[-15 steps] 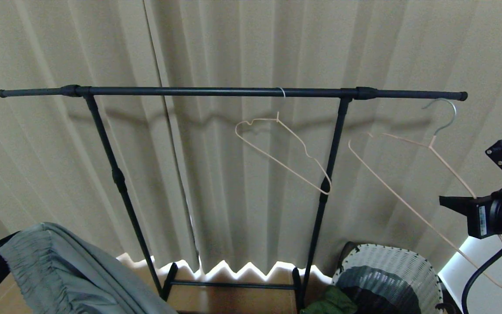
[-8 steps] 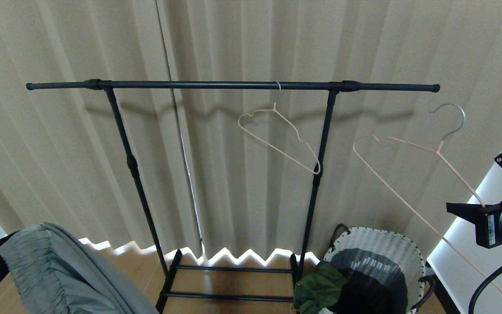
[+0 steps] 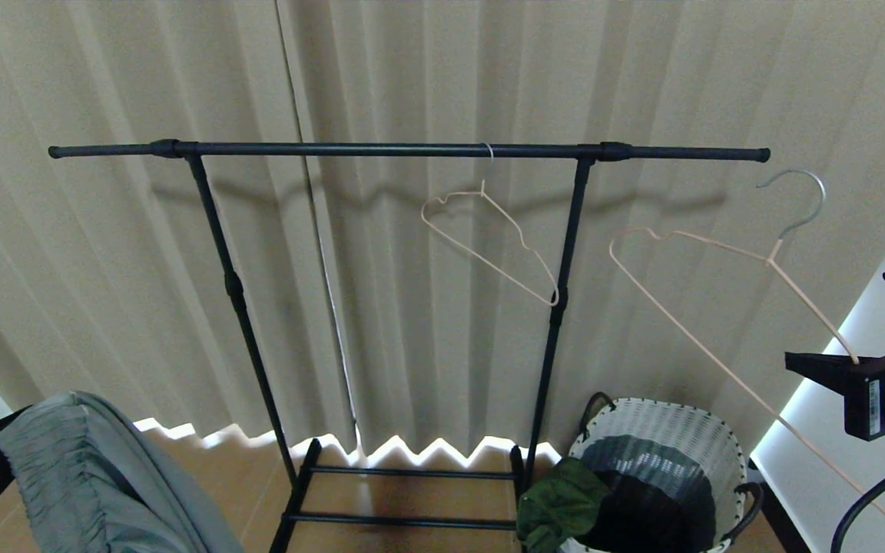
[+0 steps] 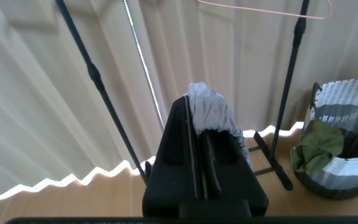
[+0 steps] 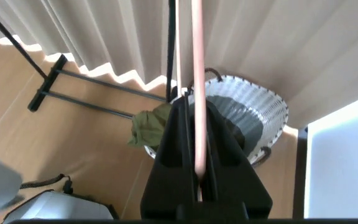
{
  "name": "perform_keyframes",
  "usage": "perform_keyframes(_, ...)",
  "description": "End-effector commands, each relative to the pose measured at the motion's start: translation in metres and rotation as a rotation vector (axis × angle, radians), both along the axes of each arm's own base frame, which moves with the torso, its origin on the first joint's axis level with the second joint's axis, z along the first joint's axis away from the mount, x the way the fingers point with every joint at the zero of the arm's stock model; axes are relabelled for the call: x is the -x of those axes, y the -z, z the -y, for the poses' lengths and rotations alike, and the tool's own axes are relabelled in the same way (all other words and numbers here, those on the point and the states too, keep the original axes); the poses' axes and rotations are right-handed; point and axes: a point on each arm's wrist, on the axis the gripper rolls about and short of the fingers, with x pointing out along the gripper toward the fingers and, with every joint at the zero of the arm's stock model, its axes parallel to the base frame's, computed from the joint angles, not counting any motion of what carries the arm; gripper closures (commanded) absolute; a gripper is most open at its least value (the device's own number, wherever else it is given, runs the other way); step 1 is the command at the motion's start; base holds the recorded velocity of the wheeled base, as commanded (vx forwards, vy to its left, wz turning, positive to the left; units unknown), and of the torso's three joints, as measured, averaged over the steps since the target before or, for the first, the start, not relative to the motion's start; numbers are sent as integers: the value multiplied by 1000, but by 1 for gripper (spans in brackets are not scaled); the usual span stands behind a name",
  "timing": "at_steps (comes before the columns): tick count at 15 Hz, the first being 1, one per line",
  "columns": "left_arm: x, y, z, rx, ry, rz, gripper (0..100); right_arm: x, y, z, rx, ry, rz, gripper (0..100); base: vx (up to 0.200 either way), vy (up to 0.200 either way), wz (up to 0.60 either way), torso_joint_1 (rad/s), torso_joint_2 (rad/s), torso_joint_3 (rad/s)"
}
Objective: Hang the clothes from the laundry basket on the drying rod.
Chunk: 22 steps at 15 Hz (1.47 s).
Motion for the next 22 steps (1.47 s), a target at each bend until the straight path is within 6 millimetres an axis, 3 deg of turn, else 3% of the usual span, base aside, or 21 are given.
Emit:
perform_keyframes(1, 0, 0, 0, -2, 0, -2, 100, 3, -1, -3, -1, -22, 7, 100, 0, 200, 0, -2, 2, 7)
perform_keyframes(9, 0, 1, 0, -3, 0, -8, 100, 9, -4, -12, -3, -72, 33, 100, 0, 200, 0, 3, 2, 4)
perform_keyframes(15, 1, 14, 0, -22, 6, -46, 100, 11, -3, -24, 1, -148, 28, 100, 0, 0, 0, 0, 0, 0)
perform_keyframes(17, -5, 3, 1, -25, 8, -24, 100, 13, -5, -34, 1, -205, 36, 100, 0, 0, 0, 0, 0, 0)
perform_keyframes(20, -38, -29, 8, -83, 3, -15, 100, 16, -7, -52, -14, -316, 68, 100, 0, 0, 0, 0, 0, 0)
perform_keyframes(22, -91, -53, 19, -107, -20, -43, 100, 15, -6, -73, -22, -424, 72, 100, 0, 0, 0, 0, 0, 0)
